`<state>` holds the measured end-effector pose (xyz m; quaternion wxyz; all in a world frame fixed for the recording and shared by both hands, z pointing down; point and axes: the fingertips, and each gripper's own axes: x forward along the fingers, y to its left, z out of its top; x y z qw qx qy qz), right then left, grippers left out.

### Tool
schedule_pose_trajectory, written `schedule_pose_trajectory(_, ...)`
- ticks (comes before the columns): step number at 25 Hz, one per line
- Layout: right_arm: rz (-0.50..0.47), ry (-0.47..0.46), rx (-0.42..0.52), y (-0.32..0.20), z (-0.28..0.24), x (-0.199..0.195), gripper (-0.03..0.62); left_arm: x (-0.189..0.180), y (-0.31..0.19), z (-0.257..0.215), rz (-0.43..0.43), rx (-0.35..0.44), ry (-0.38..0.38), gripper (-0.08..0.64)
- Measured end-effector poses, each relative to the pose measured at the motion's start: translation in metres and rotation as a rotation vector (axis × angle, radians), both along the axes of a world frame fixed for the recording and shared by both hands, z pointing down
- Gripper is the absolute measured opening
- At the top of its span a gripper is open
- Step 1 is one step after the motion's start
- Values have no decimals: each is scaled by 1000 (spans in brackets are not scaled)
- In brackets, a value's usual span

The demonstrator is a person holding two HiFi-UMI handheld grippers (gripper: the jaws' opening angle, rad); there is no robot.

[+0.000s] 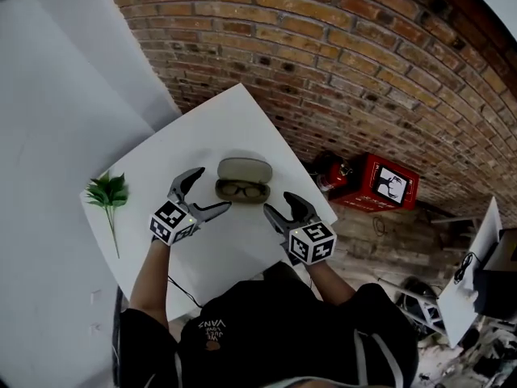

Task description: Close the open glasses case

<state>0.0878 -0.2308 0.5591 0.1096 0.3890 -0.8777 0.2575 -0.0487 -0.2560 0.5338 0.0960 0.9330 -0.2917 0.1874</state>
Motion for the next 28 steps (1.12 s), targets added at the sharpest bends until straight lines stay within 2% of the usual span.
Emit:
schedule_pose_trajectory(13, -121, 40, -76, -19, 40, -15, 278, 10, -35, 45, 203, -94, -75, 529)
schedule_pose_trajectory(17, -132, 53, -97, -22, 49, -16, 273, 16, -41, 57, 271, -118, -105, 549)
schedule_pose_trajectory(23, -136, 78, -123, -22, 63, -17, 272, 24, -53, 64, 330, -167, -81, 571)
schedule_pose_trajectory(28, -142, 106, -108, -22, 68, -15, 293, 36, -50, 73, 416, -215, -110, 574)
